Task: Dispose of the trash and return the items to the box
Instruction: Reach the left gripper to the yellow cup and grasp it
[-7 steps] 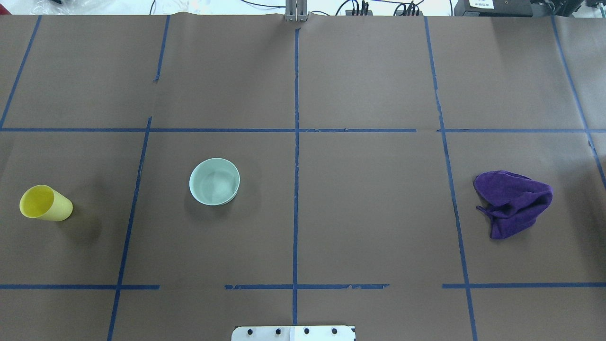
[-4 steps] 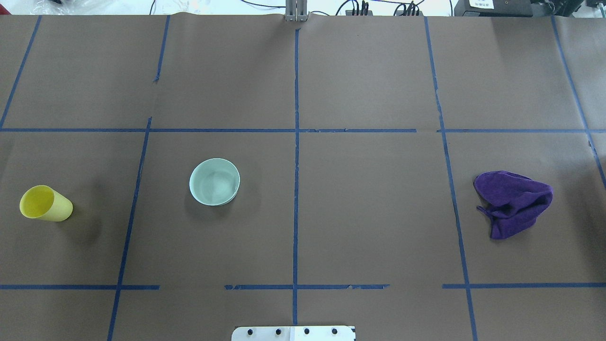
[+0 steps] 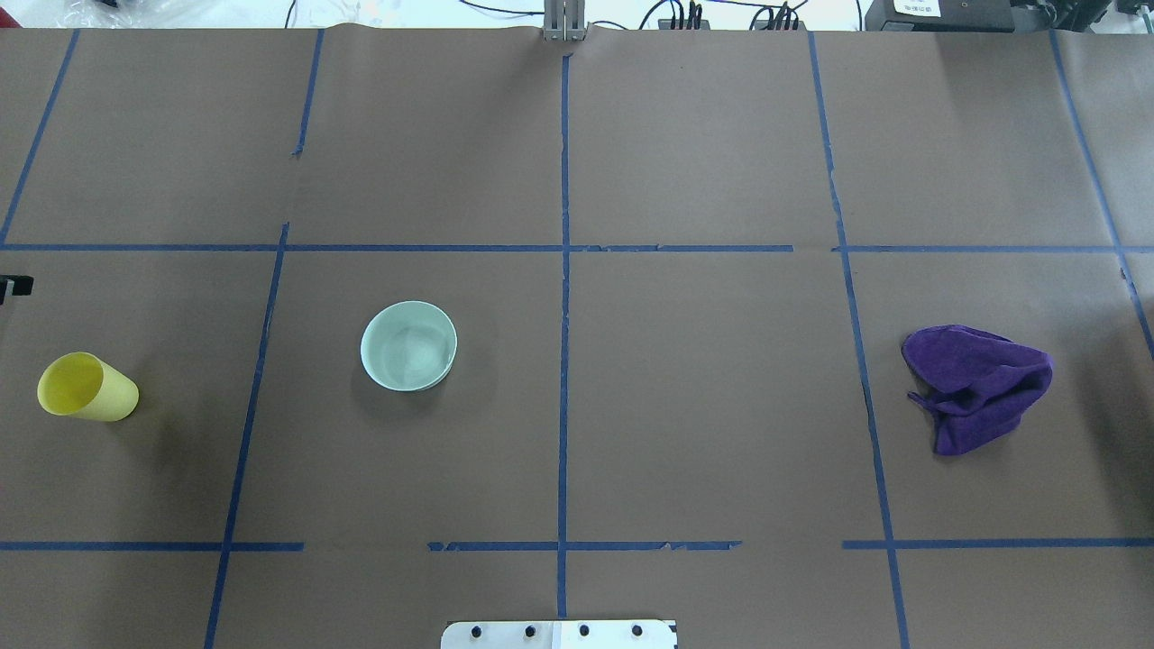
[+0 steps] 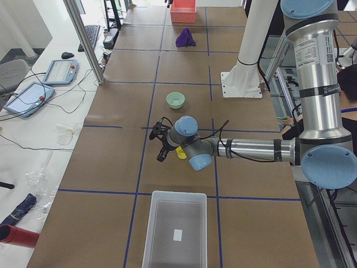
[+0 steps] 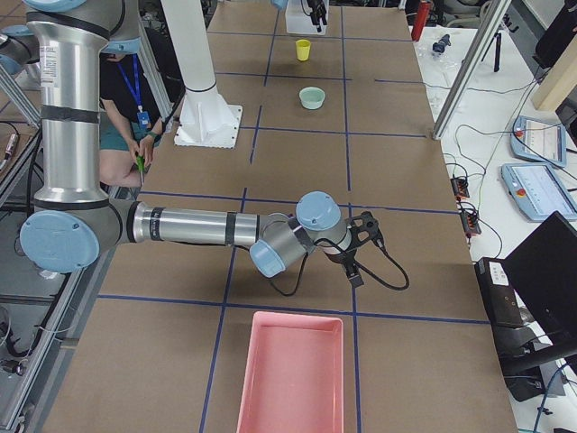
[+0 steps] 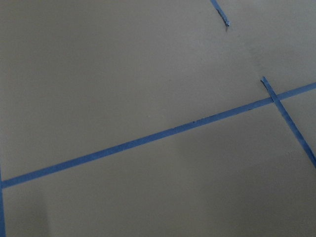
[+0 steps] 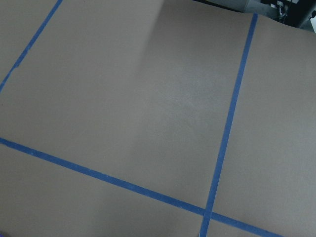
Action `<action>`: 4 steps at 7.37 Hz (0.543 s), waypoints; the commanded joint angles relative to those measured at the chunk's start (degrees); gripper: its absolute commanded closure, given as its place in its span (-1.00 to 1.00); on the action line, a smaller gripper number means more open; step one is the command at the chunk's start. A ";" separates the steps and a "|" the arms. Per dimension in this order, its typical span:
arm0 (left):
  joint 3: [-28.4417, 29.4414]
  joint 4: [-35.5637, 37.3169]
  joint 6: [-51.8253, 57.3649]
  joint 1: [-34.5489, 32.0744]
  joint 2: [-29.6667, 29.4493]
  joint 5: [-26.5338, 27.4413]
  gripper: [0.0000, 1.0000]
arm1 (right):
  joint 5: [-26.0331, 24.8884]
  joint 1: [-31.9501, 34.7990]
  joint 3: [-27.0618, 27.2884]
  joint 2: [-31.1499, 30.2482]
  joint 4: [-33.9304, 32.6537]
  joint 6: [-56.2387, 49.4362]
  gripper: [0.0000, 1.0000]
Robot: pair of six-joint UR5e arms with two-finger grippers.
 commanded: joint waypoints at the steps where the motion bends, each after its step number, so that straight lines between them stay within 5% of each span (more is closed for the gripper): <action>1: -0.24 -3.45 -5.76 5.56 2.51 3.54 -0.61 | -1.00 -1.35 -0.10 -1.23 1.24 0.11 -1.00; 4: -1.65 -4.34 -5.77 8.99 4.72 4.86 -0.59 | -0.57 -1.35 -0.19 -1.76 1.32 0.29 -1.00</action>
